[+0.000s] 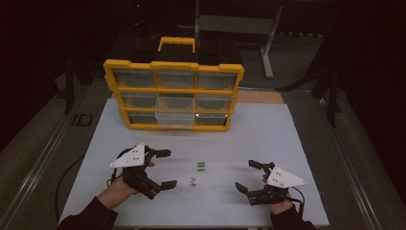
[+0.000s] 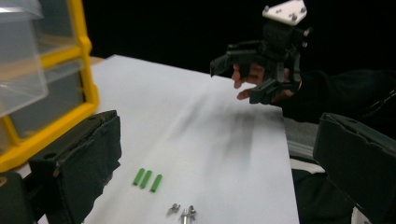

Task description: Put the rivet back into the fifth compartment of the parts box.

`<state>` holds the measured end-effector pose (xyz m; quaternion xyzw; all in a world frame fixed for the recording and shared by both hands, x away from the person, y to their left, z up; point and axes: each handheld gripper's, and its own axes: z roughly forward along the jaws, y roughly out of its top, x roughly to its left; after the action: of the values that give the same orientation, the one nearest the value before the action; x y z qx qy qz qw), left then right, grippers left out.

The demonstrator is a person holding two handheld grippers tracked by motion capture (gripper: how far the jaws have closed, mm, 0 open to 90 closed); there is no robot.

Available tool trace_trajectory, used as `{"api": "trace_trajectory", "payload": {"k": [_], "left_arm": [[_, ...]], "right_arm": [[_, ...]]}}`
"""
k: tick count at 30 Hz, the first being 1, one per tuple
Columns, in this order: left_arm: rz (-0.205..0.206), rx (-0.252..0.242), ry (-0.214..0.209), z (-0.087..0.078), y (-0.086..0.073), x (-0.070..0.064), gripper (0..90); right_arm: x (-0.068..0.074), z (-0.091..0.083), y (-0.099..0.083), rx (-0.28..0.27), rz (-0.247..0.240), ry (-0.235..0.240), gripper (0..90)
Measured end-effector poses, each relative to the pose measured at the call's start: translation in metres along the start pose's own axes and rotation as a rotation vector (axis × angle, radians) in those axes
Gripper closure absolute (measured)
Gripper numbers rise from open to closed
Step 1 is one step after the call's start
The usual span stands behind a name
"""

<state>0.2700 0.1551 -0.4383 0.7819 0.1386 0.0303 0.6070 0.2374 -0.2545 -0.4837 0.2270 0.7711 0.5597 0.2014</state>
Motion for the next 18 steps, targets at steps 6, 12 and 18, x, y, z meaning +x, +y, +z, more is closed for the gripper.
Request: {"api": "trace_trajectory", "payload": {"k": [6,12,18], "left_arm": [[0.014,0.031,-0.024,0.021,0.001,0.005,1.3],[0.004,0.08,-0.057,0.037,-0.006,0.015,5.0],[-0.016,0.18,-0.074,0.053,-0.017,0.025,15.9]], "right_arm": [[-0.001,0.0,-0.001,0.001,-0.003,0.001,12.3],[0.0,0.0,-0.001,0.002,-0.004,0.002,12.3],[0.0,0.002,-0.001,0.005,-0.002,0.009,12.3]]}}
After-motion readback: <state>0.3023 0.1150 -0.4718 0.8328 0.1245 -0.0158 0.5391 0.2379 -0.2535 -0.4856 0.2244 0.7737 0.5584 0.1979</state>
